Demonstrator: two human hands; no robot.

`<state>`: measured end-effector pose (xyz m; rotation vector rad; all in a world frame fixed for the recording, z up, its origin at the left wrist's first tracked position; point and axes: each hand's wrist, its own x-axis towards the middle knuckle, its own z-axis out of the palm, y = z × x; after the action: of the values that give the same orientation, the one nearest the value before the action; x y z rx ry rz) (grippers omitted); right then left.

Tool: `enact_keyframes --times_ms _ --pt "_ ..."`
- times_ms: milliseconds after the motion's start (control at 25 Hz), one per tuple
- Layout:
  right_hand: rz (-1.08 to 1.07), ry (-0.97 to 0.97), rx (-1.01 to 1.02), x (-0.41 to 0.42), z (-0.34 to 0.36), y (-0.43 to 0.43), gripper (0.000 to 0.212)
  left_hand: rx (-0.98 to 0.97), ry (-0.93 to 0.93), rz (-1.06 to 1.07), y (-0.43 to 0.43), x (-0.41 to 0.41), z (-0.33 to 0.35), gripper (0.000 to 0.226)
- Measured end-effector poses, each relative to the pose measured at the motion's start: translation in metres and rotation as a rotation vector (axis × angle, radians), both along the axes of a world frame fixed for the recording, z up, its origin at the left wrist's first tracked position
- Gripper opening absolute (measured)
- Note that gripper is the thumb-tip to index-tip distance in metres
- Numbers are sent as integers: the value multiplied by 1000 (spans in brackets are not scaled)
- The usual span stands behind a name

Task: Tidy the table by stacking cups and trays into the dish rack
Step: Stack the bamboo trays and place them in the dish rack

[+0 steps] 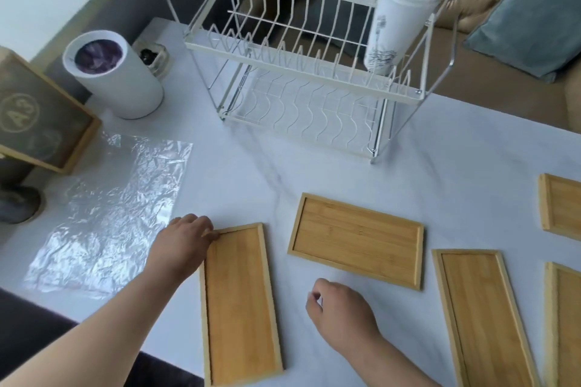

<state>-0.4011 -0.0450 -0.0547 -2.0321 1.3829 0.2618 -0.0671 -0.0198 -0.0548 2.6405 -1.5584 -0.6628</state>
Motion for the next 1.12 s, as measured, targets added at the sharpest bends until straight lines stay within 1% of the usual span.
enact_keyframes --times_ms 160,240,280,360,400,520,600,760,840,920,1000,1120 --pt "-55 118 117 12 -6 5 52 25 -58 145 11 30 -2 18" --pt "-104 130 212 18 -9 6 58 35 -57 191 13 38 -2 23" --pt "-159 105 297 23 -10 7 59 38 -52 205 13 41 -2 26" --pt "-309 -11 492 35 -13 9 56 38 -41 209 13 43 -1 29" --pt "-359 -68 548 41 -15 10 52 41 -38 203 12 43 -1 30" --pt "-409 -115 596 58 -16 12 43 44 4 206 9 40 1 26" --pt "-445 -115 639 66 -16 14 39 -6 66 297 8 37 3 17" --pt "-558 -214 720 66 -7 17 35 -105 82 443 7 36 15 32" --pt "-573 -253 729 63 1 18 36 -176 114 495 7 37 22 35" --pt "-599 -320 695 59 10 16 36 -239 175 533 6 34 30 32" --pt "-648 -373 588 51 19 9 33 -258 240 538 3 26 34 29" --pt "-705 -361 366 24 27 -11 31 -263 308 508 -6 -2 34 26"
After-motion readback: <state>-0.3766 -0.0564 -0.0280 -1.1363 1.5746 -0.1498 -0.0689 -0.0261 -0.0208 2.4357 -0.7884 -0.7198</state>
